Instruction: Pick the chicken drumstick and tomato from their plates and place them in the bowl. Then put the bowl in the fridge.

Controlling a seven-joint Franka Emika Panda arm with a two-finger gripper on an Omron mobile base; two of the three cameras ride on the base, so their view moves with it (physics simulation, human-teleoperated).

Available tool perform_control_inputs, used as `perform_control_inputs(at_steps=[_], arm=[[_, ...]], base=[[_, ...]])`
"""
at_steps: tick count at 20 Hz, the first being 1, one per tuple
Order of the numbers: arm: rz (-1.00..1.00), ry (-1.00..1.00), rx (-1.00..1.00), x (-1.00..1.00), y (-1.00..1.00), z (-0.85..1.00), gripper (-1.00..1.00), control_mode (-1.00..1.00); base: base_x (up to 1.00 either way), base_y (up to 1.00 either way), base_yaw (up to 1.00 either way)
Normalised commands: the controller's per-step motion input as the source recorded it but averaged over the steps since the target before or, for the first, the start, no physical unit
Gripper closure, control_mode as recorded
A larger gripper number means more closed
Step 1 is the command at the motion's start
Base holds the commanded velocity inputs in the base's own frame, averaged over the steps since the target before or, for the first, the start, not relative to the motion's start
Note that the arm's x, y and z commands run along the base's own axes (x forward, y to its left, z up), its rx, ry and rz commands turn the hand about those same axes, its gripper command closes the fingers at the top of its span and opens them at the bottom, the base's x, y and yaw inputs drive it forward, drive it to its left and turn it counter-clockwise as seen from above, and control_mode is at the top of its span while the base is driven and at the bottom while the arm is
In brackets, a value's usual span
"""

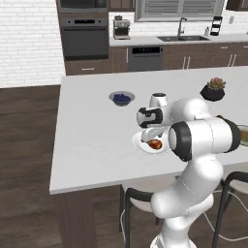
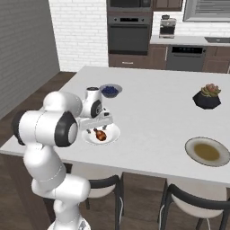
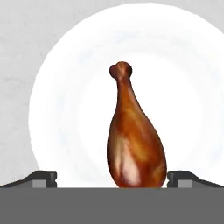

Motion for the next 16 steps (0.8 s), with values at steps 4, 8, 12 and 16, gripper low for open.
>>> perform_control_inputs(at_steps=[4,8,12,16], arm=[[0.01,0.0,0.0,0.36,0.14,-0.23,-1.0,-1.0],[0.0,0.0,0.0,0.14,-0.07,-0.03,-1.0,-1.0],[0.03,0.0,0.0,0.01,-0.2,-0.07,-1.0,-1.0],[0.0,0.0,0.0,-0.01,-0.05,-0.15,-1.0,-1.0]], base=[[0.0,0.0,0.0],[0.0,0.0,0.0],[0.0,0.0,0.0],[0.0,0.0,0.0]])
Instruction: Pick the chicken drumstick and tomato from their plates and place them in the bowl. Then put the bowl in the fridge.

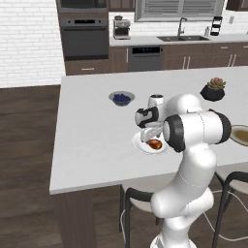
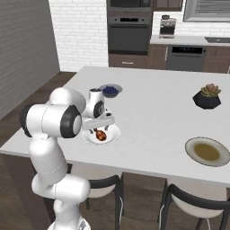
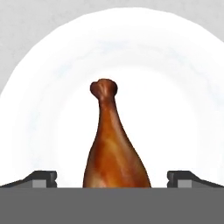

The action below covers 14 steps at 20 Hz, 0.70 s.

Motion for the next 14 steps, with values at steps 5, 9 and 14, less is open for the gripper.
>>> perform_control_inputs(at_steps=[5,9,14], arm=[[0.0,0.01,0.0,-0.01,0.0,-0.28,-1.0,-1.0],[0.0,0.0,0.0,0.0,-0.19,-0.28,-1.0,-1.0],[0.0,0.0,0.0,0.0,-0.15,-0.17,-1.0,-1.0]], base=[[0.0,0.0,0.0],[0.0,0.0,0.0],[0.0,0.0,0.0]])
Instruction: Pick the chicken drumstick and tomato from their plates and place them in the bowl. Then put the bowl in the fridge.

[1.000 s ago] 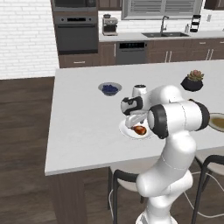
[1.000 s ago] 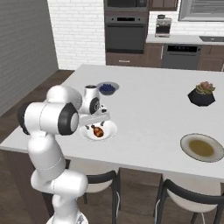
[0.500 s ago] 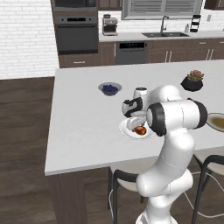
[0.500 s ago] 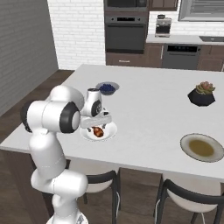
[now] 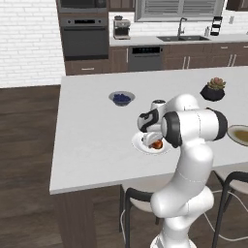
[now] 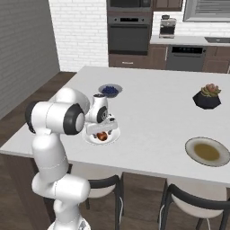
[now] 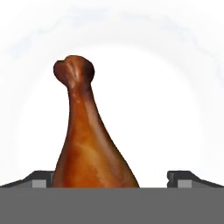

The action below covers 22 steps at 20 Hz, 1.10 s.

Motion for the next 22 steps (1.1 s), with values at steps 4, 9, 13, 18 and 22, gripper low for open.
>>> perform_control_inputs(at_steps=[4,9,13,18,22], arm=[[0.0,0.0,0.0,0.0,0.0,-0.11,1.0,-1.0],[0.0,0.0,0.0,-0.01,0.0,-0.1,1.0,-1.0],[0.0,-0.01,0.0,-0.08,0.02,-0.04,1.0,-1.0],[-0.05,-0.15,-0.07,-0.04,0.04,0.22,1.0,-1.0],[-0.15,-0.16,0.0,-0.19,0.0,0.69,1.0,-1.0]], base=[[0.0,0.0,0.0],[0.0,0.0,0.0],[0.0,0.0,0.0],[0.0,0.0,0.0],[0.0,0.0,0.0]])
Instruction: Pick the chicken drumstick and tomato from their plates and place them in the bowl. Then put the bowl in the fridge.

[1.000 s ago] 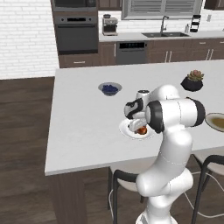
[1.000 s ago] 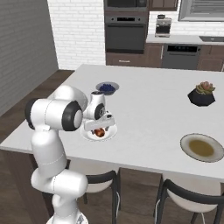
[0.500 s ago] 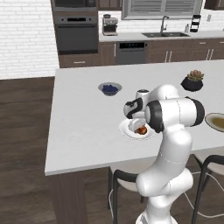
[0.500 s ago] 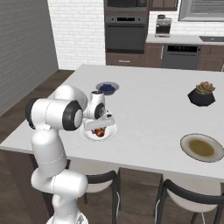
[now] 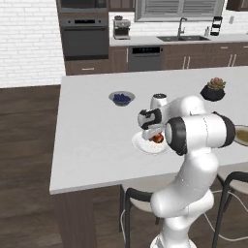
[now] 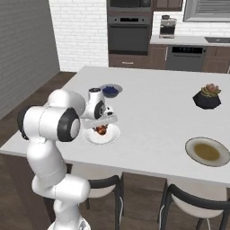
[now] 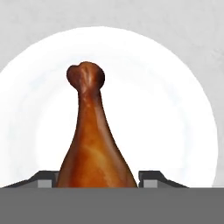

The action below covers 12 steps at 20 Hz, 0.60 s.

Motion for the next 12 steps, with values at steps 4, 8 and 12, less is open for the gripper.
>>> perform_control_inputs(at_steps=[4,8,12], arm=[[-0.27,-0.12,0.03,-0.51,0.0,0.93,1.0,-1.0],[-0.42,-0.01,0.11,-0.63,0.02,1.0,1.0,-1.0],[-0.51,0.0,0.22,-0.87,0.0,0.81,1.0,-1.0]], base=[[0.0,0.0,0.0],[0.0,0.0,0.0],[0.0,0.0,0.0]])
